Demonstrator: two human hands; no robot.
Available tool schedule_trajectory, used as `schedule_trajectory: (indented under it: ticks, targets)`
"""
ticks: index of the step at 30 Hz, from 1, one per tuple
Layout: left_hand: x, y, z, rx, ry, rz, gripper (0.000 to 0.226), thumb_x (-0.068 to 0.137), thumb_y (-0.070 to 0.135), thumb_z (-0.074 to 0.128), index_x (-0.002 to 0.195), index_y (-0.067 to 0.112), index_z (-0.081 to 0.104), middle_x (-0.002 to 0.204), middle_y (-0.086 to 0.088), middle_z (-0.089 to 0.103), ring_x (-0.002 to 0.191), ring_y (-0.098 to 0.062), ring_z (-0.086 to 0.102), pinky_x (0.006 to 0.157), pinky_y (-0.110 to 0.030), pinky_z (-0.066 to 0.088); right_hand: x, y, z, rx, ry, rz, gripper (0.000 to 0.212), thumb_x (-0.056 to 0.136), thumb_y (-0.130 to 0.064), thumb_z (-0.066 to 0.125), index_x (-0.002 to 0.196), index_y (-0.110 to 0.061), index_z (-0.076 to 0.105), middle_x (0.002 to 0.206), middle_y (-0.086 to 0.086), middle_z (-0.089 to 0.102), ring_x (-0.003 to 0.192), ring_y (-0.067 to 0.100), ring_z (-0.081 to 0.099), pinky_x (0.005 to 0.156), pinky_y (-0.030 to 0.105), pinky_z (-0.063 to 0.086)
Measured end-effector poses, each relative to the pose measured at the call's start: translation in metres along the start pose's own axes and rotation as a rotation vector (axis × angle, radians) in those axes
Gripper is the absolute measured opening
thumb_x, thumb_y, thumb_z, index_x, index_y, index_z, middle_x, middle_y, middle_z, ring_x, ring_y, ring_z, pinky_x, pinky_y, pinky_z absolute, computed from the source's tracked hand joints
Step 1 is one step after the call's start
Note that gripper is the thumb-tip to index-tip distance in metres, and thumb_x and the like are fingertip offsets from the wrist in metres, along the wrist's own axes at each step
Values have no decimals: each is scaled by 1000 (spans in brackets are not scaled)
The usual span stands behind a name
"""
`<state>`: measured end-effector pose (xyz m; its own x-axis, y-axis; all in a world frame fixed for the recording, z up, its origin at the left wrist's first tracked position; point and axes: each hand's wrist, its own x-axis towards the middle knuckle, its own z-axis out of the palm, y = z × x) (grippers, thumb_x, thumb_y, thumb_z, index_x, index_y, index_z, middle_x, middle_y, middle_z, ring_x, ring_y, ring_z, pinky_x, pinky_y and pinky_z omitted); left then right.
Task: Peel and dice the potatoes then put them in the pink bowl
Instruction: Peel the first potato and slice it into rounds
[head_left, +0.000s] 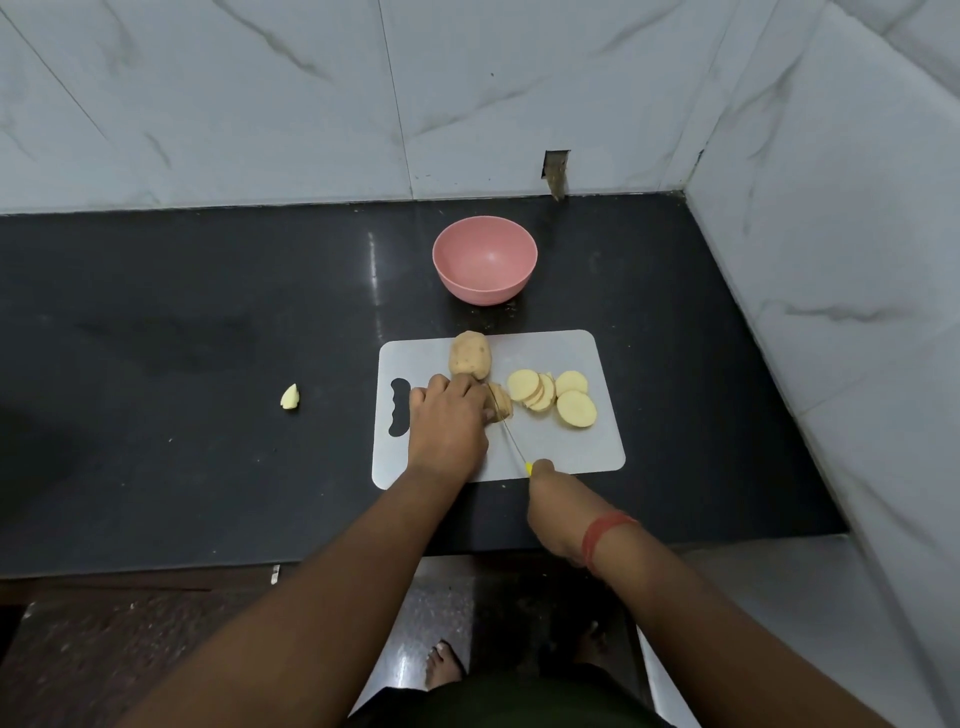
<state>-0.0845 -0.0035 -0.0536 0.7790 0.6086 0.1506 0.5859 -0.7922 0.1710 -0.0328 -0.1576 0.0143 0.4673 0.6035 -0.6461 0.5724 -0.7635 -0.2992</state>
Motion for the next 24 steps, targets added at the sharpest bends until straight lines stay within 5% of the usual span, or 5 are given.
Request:
schedule_trajectory:
  ticks: [6,15,21,24]
  targets:
    - [0,1,-1,-3,-14,-7,17,99,30,53,108,25,66,112,9,61,97,-22,48,83,-37,30,-16,17,2,48,41,-27,9,99,-11,35,104,-15,30,74,-2,33,59,10,32,55,21,31]
    - [-9,2,-3,-123,1,-107,15,97,30,60,106,21,68,109,7,65,99,-22,49,80,-35,22,0,-6,-11,-6,117,-72,24,93,0,41,117,-5,37,67,1,38,56,13,40,44,26,23]
    - [-14,3,-3,-131,-7,-124,19,94,32,64,109,20,68,111,6,66,100,-23,50,81,-36,24,5,-21,-24,-3,84,-54,32,91,3,44,122,-1,37,74,4,44,55,13,41,41,26,26]
    - [-13,3,-4,-143,-7,-122,17,93,33,66,106,21,68,112,8,66,100,-23,49,80,-34,21,7,-24,-25,-12,62,-36,33,91,1,47,122,-1,37,100,13,59,66,19,47,41,26,27]
